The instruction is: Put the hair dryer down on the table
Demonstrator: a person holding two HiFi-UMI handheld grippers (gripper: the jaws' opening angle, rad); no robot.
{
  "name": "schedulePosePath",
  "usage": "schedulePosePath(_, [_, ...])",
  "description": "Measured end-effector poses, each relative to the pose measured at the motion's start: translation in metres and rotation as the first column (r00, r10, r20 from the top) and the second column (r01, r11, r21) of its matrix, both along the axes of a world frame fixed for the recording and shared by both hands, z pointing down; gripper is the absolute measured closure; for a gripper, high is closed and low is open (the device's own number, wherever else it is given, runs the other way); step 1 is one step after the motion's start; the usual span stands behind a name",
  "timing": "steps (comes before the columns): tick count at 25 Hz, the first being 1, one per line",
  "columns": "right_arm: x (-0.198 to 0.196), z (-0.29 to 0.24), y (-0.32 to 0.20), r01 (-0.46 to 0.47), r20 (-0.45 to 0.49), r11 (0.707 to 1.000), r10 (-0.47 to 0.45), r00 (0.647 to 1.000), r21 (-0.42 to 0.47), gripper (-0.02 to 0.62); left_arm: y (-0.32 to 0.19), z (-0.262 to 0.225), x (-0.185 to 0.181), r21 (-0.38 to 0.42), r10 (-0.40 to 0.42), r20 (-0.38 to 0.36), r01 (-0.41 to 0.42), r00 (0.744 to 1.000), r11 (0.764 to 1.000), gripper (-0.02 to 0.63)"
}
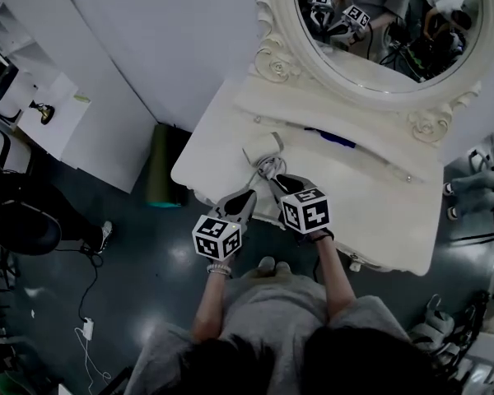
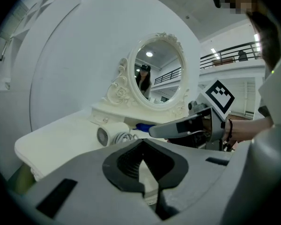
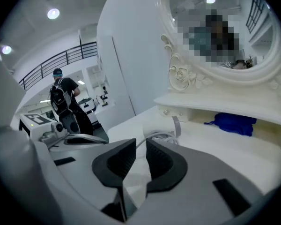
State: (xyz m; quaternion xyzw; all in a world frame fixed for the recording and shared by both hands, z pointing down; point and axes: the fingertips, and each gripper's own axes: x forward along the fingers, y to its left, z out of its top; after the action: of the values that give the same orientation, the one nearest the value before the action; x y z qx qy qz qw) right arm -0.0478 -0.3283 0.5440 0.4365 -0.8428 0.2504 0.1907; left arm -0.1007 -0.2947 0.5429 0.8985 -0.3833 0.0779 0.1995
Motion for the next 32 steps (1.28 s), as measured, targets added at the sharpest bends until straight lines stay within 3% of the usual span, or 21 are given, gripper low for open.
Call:
schedulePosePath(4, [0.000,-0.025,0.008,-0.019,0.094,0.999,0.015,0.995,0.040,0.578,0.007,-0.021,0.010,0.070,0.023,-0.009,-0.022,1.000,0.997,0.601])
schedulePosePath(12, [0.000,-0.063,0.020,0.000,0.173,0.987,-0.029,0.985,0.162,0.592,0.015,-0.052,0.021,0.159,0.070,-0.032,-0.064,0.997,0.985,0.601])
schedulePosePath(22, [0.007,-0.094,0.025,0.033,0.187,0.961,-0.087,0.979,0.274,0.595,0.017,-0.081,0.032,0.261,0.104,-0.021,-0.095,0.994,0.961,0.601])
schedulePosePath(32, [0.012,-0.100,0.022,0.044,0.196,0.947,-0.111,0.974,0.317,0.595,0.011,-0.085,0.041,0.286,0.135,-0.009,-0.127,0.991,0.950,0.601])
